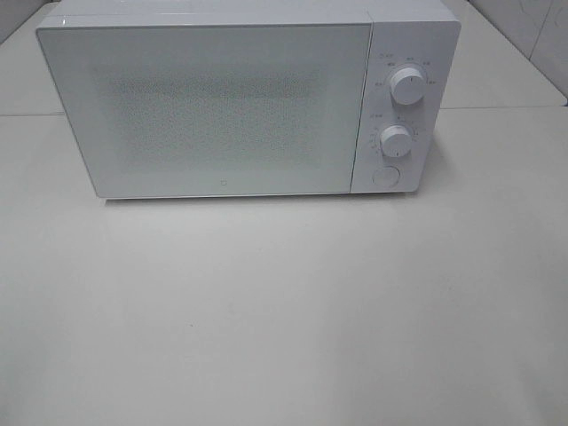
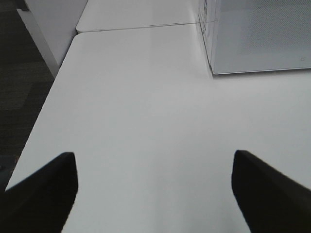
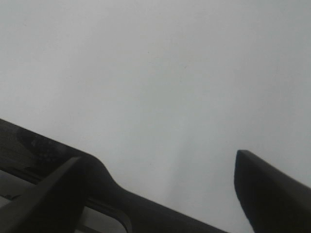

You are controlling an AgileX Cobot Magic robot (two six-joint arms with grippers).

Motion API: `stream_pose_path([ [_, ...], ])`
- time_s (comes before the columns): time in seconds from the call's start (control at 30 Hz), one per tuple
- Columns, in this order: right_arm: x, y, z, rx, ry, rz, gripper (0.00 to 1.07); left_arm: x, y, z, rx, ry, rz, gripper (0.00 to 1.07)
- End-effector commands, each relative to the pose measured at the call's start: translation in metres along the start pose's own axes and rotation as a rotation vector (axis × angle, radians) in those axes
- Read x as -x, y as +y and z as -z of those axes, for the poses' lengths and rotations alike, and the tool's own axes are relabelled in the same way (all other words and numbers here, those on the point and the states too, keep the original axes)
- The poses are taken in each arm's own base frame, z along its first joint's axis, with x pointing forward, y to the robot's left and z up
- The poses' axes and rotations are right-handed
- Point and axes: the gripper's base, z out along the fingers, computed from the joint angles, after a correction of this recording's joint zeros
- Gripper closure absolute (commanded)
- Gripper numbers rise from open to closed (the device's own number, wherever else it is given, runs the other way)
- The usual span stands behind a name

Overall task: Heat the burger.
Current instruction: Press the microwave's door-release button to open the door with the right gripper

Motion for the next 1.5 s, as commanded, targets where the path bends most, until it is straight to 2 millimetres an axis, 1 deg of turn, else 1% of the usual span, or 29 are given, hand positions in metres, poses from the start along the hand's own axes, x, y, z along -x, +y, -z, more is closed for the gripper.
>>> stream_pose_path([
  [0.03, -0.019, -0.011, 0.012, -0.035, -0.083, -0.049, 0.31, -0.002, 0.0, 0.002, 0.003, -0.02, 0.008, 0.26],
  [0.07, -0.027, -0.017, 0.018, -0.072, -0.128, -0.079, 0.31, -0.002, 0.0, 0.002, 0.003, -0.02, 0.008, 0.26],
  [0.1, -0.027, -0.017, 0.018, -0.072, -0.128, -0.079, 0.31, -0.002, 0.0, 0.002, 0.003, -0.02, 0.008, 0.26],
  [0.13, -0.032, -0.02, 0.022, -0.094, -0.156, -0.091, 0.31, -0.002, 0.0, 0.002, 0.003, -0.02, 0.008, 0.26],
  [0.17, -0.043, -0.023, 0.029, -0.132, -0.216, -0.12, 0.31, -0.002, 0.0, 0.002, 0.003, -0.02, 0.008, 0.26],
  [0.2, -0.043, -0.023, 0.029, -0.132, -0.216, -0.12, 0.31, -0.002, 0.0, 0.002, 0.003, -0.02, 0.008, 0.26],
  [0.23, -0.047, -0.024, 0.032, -0.147, -0.239, -0.135, 0.31, -0.002, 0.0, 0.002, 0.003, -0.02, 0.008, 0.26],
  [0.27, -0.057, -0.025, 0.037, -0.176, -0.288, -0.179, 0.31, -0.002, 0.0, 0.002, 0.003, -0.02, 0.008, 0.26],
  [0.3, -0.057, -0.025, 0.037, -0.176, -0.288, -0.179, 0.31, -0.002, 0.0, 0.002, 0.003, -0.02, 0.008, 0.26],
  [0.33, -0.062, -0.025, 0.039, -0.189, -0.313, -0.201, 0.31, -0.002, 0.0, 0.002, 0.003, -0.02, 0.008, 0.26],
  [0.37, -0.072, -0.024, 0.042, -0.215, -0.353, -0.235, 0.31, -0.002, 0.0, 0.002, 0.003, -0.02, 0.008, 0.26],
  [0.4, -0.072, -0.024, 0.042, -0.215, -0.353, -0.235, 0.31, -0.002, 0.0, 0.002, 0.003, -0.02, 0.008, 0.26],
  [0.5, -0.088, -0.022, 0.046, -0.267, -0.423, -0.299, 0.31, -0.002, 0.0, 0.002, 0.003, -0.02, 0.008, 0.26],
  [0.53, -0.088, -0.022, 0.046, -0.267, -0.423, -0.299, 0.31, -0.002, 0.0, 0.002, 0.003, -0.02, 0.008, 0.26],
  [0.57, -0.093, -0.02, 0.045, -0.277, -0.444, -0.324, 0.31, -0.002, 0.0, 0.002, 0.003, -0.02, 0.008, 0.26],
  [0.63, -0.094, -0.019, 0.046, -0.283, -0.457, -0.335, 0.31, -0.002, 0.0, 0.002, 0.003, -0.02, 0.008, 0.26],
  [0.67, -0.097, -0.016, 0.047, -0.279, -0.492, -0.376, 0.31, -0.002, 0.0, 0.002, 0.003, -0.02, 0.008, 0.26],
  [0.8, -0.103, -0.01, 0.05, -0.285, -0.557, -0.441, 0.31, -0.002, 0.0, 0.002, 0.003, -0.02, 0.008, 0.26],
  [0.87, -0.103, -0.01, 0.05, -0.302, -0.553, -0.453, 0.31, -0.002, 0.0, 0.002, 0.003, -0.02, 0.008, 0.26],
  [1.5, -0.103, -0.011, 0.049, -0.31, -0.55, -0.448, 0.31, -0.002, 0.0, 0.002, 0.003, -0.019, 0.008, 0.26],
])
